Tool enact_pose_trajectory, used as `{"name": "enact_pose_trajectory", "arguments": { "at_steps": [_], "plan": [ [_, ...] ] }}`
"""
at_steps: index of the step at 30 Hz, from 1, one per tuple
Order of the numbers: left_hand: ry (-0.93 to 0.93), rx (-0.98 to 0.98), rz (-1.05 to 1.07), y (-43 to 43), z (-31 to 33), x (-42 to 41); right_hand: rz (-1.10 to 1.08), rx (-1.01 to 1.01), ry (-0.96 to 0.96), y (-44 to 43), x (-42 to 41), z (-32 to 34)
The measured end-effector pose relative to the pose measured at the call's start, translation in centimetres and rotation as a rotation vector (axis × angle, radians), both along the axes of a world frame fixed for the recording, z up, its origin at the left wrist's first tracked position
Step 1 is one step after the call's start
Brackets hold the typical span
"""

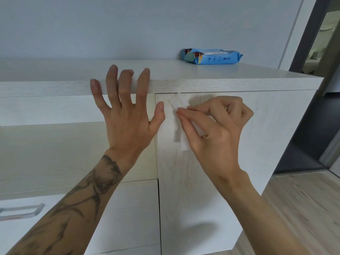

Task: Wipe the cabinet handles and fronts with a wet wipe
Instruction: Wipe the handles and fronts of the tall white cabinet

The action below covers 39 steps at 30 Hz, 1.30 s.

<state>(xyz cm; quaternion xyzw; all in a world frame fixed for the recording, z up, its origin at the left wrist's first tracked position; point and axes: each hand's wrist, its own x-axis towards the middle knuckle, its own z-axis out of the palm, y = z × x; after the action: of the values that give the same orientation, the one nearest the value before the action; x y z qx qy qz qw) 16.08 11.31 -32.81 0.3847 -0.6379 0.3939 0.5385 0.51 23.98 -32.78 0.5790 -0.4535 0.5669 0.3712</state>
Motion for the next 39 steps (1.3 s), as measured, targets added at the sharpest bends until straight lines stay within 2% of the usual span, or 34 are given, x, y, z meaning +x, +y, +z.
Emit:
{"name": "enact_pose_trajectory", "arguments": {
  "at_steps": [5,10,14,19,26,32,39],
  "plan": [
    [0.0,-0.007,0.01,0.0,0.1,0.0,-0.038,0.045,0.013,-0.7,0.4,0.9],
    [0.001,-0.011,0.005,-0.1,0.1,-0.1,0.026,0.013,-0.039,0.4,-0.8,0.2],
    [0.0,-0.022,0.003,-0.2,0.1,-0.1,0.005,0.116,0.014,-0.4,-0.2,1.3],
    [0.006,-0.015,0.002,-0.2,0.0,-0.1,0.053,0.091,0.05,0.6,-1.7,0.6],
    [0.009,-0.017,0.006,0.0,0.1,-0.3,0.077,0.124,-0.093,2.4,-7.0,0.0],
    [0.016,-0.015,0.003,-0.1,0.0,-0.2,0.126,0.114,0.015,1.2,-3.9,0.6],
    [0.017,-0.015,0.006,-0.1,-0.1,-0.2,0.177,0.16,-0.234,2.7,-8.7,0.0]
  ]
}}
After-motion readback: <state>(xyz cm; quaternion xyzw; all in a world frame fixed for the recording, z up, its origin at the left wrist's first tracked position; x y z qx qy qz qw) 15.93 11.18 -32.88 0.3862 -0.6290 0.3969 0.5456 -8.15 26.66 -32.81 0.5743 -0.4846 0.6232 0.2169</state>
